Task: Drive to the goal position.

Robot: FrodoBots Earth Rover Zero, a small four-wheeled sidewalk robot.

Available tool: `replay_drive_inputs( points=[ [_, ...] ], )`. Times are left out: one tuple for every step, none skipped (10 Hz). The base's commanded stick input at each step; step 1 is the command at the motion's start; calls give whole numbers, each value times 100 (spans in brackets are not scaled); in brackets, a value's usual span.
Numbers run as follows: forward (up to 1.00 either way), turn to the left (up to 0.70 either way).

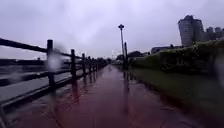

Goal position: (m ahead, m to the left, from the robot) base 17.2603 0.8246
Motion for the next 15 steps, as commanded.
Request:
replay_drive_inputs(
  points=[
    [100, 1],
    [100, 1],
    [100, 1],
    [100, 1],
    [100, 1],
    [100, 1],
    [100, 1],
    [100, 1],
    [100, 1],
    [100, 1],
    [100, 1],
    [100, 1],
    [100, 1],
    [100, 1],
    [100, 1]
  ],
)
